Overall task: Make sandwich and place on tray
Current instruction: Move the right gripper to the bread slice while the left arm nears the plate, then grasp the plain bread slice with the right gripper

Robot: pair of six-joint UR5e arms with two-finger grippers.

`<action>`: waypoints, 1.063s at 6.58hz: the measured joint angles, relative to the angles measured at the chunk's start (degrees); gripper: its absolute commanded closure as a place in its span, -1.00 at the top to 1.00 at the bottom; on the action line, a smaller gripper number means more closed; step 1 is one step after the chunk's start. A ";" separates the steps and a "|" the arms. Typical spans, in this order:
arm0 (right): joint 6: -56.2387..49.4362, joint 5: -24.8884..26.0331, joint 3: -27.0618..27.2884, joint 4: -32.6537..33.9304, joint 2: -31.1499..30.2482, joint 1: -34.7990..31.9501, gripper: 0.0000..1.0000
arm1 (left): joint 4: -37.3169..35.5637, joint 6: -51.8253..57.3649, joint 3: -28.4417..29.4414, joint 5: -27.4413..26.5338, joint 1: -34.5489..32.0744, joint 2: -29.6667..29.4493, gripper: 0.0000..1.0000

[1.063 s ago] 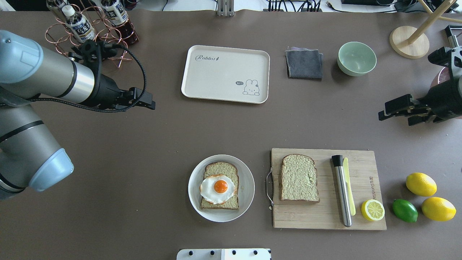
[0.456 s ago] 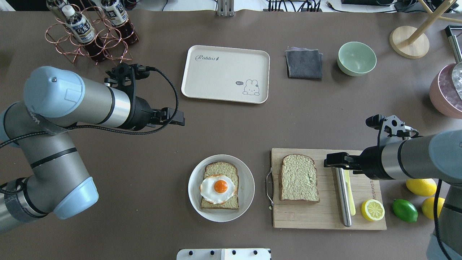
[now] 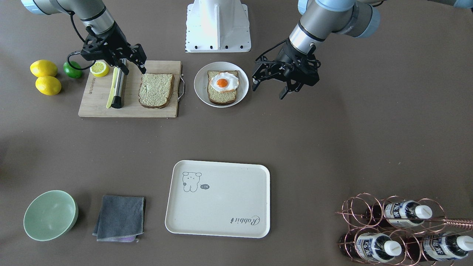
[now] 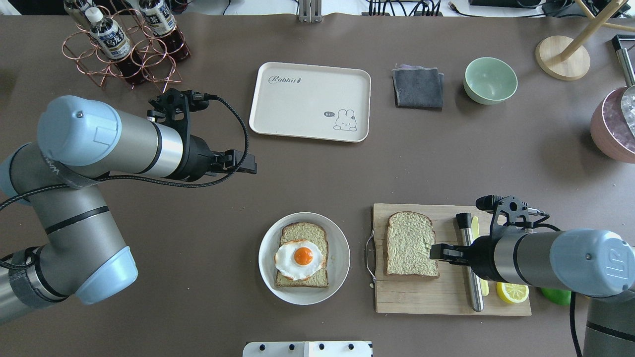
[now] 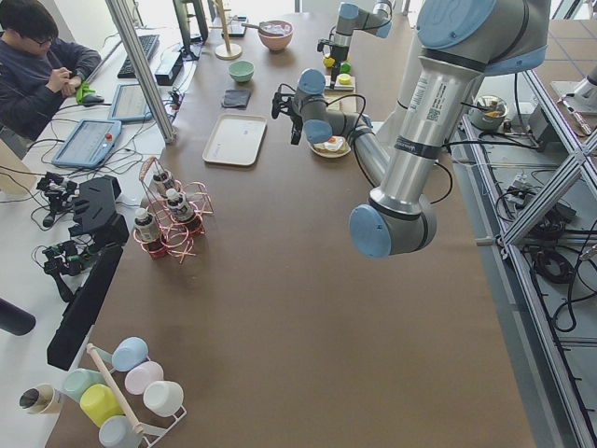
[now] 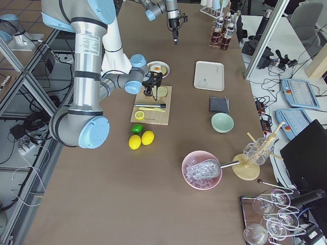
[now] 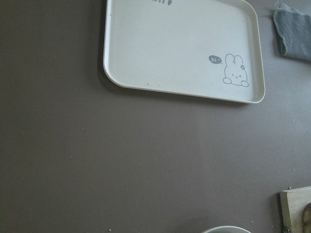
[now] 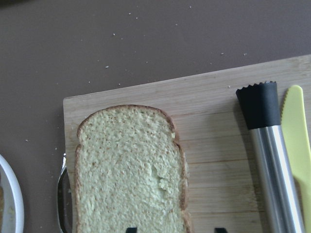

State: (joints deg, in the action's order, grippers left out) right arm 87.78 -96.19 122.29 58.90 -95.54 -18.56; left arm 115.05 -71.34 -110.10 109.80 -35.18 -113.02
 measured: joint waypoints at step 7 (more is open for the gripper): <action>-0.15 6.12 -6.86 -9.59 -0.08 4.57 -0.42 | 0.00 0.06 -0.61 -0.02 -0.15 0.06 0.96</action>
State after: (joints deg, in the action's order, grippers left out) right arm 87.62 -90.08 115.43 49.31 -95.62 -13.99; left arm 115.05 -71.28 -110.71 109.78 -35.33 -112.96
